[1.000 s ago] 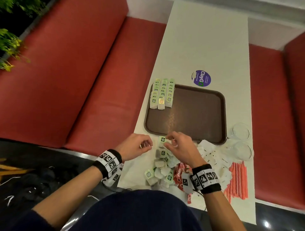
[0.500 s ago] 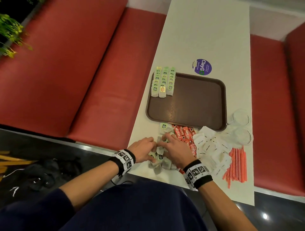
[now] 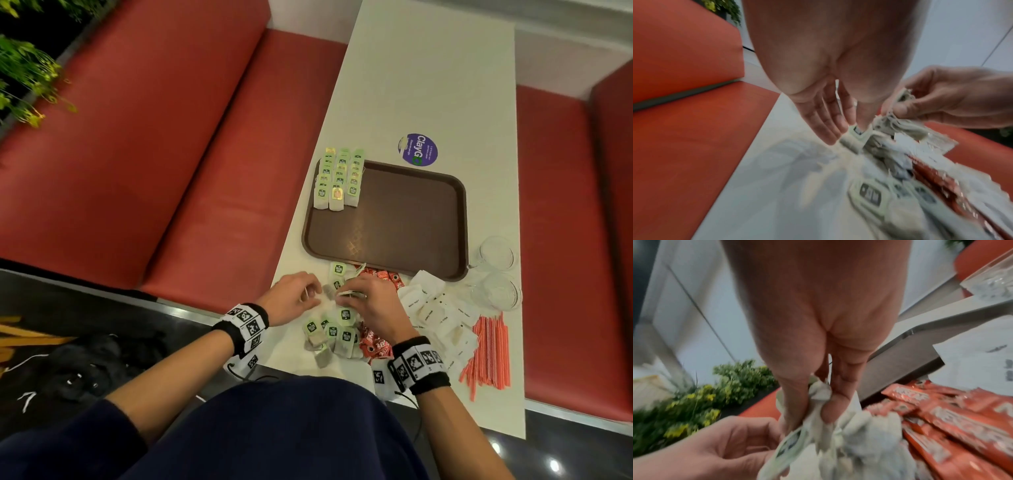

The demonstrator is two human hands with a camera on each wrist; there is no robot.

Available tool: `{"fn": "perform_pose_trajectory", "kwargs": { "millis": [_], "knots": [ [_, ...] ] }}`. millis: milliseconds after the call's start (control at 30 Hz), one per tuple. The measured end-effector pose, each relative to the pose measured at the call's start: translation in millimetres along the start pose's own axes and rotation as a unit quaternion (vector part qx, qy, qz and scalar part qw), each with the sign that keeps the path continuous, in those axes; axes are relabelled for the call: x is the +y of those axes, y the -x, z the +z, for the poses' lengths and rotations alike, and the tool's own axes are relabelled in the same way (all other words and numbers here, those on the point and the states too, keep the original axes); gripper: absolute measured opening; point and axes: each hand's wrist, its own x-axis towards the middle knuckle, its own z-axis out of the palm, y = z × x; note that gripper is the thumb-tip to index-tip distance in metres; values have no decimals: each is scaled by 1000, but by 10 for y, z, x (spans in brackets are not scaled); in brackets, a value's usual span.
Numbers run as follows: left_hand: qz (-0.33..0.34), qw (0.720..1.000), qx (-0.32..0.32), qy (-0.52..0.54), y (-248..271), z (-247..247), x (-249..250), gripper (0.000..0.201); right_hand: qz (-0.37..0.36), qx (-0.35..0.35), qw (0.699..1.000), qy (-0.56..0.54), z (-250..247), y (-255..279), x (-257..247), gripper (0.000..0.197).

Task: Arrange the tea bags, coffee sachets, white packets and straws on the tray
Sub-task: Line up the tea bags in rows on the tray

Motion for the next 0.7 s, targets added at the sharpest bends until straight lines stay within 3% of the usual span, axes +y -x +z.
{"fn": "perform_pose_trajectory", "kwargs": {
  "millis": [100,267,367,467,567,700],
  "knots": [
    [-1,994,75,81,-61,-156,189,22,11,-10,998,-63,-209,21,-166,18],
    [-8,952,41,304,-133,-421,714,47,9,74,984,-164,-507,-58,-610,9],
    [10,934,48,355,-210,-469,945,51,18,132,979,-151,-553,-212,-705,15],
    [-17,923,84,375,-300,-444,1014,42,31,156,983,-94,-509,-335,-747,8],
    [-32,904,119,410,-345,-436,983,30,62,135,985,-89,-485,-373,-770,31],
    [-59,882,131,450,-295,-495,932,36,94,57,966,-235,-593,-280,-764,61]
  ]
}}
